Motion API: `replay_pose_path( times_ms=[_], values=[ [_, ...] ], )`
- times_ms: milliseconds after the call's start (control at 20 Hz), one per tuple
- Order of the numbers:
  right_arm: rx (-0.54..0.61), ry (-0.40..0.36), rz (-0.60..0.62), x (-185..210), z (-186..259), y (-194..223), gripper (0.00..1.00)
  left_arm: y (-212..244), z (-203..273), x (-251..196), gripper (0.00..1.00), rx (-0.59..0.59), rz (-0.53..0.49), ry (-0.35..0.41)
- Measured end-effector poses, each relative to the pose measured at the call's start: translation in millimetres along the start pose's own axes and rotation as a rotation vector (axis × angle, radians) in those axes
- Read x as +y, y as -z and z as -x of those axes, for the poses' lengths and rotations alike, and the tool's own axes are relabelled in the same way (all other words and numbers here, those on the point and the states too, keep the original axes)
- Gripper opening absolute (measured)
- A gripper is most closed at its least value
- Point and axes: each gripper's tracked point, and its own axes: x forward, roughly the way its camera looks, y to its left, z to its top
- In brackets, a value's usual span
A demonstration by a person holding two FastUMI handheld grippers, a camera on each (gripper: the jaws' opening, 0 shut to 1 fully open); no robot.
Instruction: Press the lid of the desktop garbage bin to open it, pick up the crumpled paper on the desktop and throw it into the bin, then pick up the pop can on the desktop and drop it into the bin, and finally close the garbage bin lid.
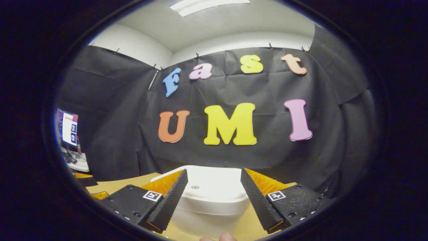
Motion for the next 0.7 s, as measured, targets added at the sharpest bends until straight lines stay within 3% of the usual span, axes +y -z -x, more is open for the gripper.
replay_pose_path(
  times_ms=[300, 550, 650, 700],
  values=[
    [-0.001, 0.057, -0.045, -32.4, 68.3, 25.1, 0.98, -12.7, -11.8, -32.4, 0.99, -0.052, 0.004, 0.041],
    [-0.013, 0.125, -0.056, -51.3, 98.8, 36.7, 0.97, -8.9, -7.6, -45.9, 1.00, -0.063, 0.021, 0.079],
    [-0.014, 0.141, -0.080, -52.4, 105.4, 45.1, 0.96, -10.0, -5.2, -40.4, 0.99, -0.072, 0.023, 0.082],
    [-0.015, 0.150, -0.076, -53.4, 108.1, 47.4, 0.97, -8.0, -4.1, -37.2, 0.92, -0.068, 0.023, 0.079]
  ],
)
